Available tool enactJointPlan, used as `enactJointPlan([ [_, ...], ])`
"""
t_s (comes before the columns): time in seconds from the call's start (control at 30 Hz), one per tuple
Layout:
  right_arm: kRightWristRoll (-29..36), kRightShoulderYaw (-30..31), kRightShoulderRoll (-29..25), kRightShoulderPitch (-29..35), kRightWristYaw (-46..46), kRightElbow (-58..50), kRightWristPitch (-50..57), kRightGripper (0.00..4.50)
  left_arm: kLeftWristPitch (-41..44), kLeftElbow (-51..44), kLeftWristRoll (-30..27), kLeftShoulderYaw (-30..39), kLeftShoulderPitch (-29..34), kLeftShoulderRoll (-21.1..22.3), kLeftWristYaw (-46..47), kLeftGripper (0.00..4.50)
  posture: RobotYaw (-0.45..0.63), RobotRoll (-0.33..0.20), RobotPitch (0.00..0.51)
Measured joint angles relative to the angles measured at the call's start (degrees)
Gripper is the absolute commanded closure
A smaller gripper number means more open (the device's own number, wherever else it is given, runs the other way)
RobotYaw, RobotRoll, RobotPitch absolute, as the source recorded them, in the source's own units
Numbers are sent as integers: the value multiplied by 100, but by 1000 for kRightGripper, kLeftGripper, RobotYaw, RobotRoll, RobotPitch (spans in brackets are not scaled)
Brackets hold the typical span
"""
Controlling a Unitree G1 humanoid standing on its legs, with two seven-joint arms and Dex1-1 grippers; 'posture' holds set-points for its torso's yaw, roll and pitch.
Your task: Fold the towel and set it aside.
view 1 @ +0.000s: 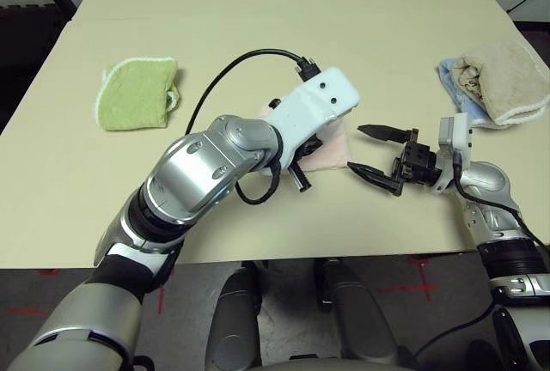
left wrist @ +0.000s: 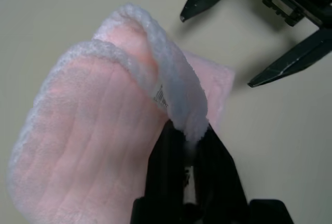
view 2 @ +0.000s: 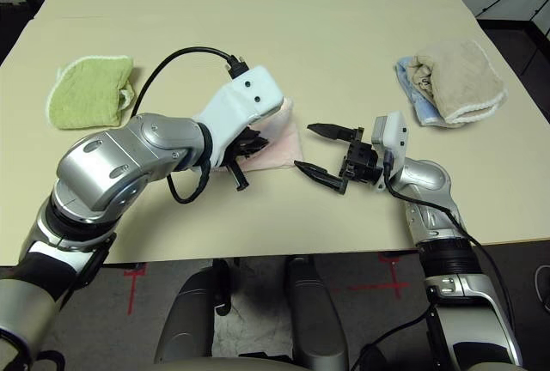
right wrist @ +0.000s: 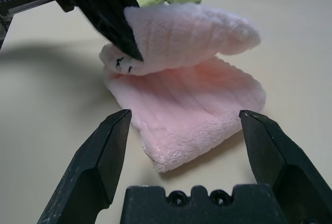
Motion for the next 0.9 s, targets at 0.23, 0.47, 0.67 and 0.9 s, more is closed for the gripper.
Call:
enactJointPlan([
  [0.23, -3, 0, 3, 0, -16, 4, -18, 0, 1, 6, -81, 22, -7, -164, 4, 627, -156, 0, 288],
  [0.47, 3, -51, -64, -39, -31, 214, -34, 0, 104, 63, -130, 603, -56, -737, 67, 12, -146, 0, 287],
  [0.67, 206, -356, -140, -444, -397, 170, 387, 0, 22, 260, -117, 1604, -94, -993, 176, 12, -138, 0, 277],
  [0.9, 499, -376, 314, -576, -988, -578, 1199, 0, -505, 293, -64, 2676, 435, -577, 324, 12, -108, 0, 264],
])
